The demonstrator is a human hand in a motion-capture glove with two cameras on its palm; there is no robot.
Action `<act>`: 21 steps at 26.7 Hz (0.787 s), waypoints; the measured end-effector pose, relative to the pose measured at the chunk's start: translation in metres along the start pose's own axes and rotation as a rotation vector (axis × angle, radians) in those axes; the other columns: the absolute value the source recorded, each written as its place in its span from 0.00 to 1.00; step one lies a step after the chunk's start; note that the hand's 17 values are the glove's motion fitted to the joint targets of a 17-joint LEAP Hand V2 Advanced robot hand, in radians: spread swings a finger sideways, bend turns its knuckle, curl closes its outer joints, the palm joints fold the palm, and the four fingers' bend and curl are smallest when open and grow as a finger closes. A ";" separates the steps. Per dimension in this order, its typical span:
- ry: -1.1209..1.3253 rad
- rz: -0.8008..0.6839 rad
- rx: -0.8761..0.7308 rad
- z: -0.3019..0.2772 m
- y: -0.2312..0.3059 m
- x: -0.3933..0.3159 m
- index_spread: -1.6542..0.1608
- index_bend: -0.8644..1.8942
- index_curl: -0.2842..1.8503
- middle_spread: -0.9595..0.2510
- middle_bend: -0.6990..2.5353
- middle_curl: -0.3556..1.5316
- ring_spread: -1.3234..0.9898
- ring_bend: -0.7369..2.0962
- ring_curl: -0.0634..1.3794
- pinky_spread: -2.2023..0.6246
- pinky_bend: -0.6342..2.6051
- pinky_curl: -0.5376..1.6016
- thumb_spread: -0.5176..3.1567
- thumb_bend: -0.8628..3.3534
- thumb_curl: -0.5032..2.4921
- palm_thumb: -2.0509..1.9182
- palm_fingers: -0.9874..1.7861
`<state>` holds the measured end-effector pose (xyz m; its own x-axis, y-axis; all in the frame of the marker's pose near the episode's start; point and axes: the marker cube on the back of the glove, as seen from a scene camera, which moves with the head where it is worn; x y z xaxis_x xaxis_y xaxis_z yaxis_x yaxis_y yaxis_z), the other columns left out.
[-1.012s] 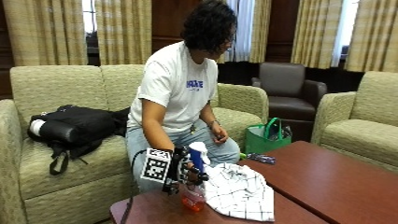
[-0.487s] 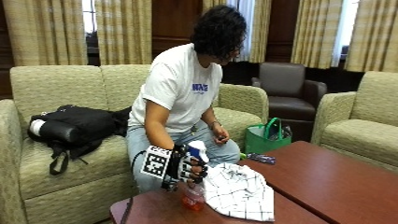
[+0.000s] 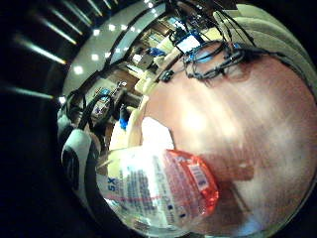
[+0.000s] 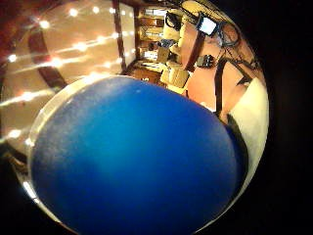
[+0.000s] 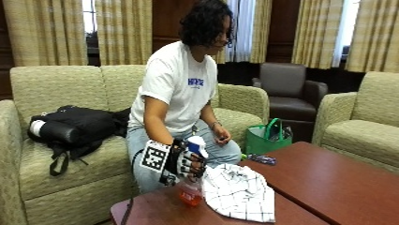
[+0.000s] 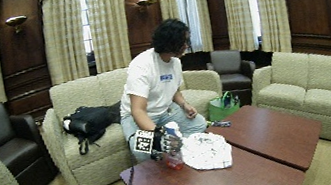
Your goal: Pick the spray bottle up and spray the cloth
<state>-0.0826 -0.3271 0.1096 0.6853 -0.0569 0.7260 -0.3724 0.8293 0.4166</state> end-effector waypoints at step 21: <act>0.295 -0.094 -0.532 -0.086 -0.050 -0.211 0.79 0.48 0.35 0.66 0.41 0.45 0.47 0.49 0.35 0.67 0.32 0.42 0.22 0.20 0.41 0.75 0.86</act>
<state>-0.1550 -0.3089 -0.1114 0.8727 -0.0496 0.4858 0.0087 0.9963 0.0860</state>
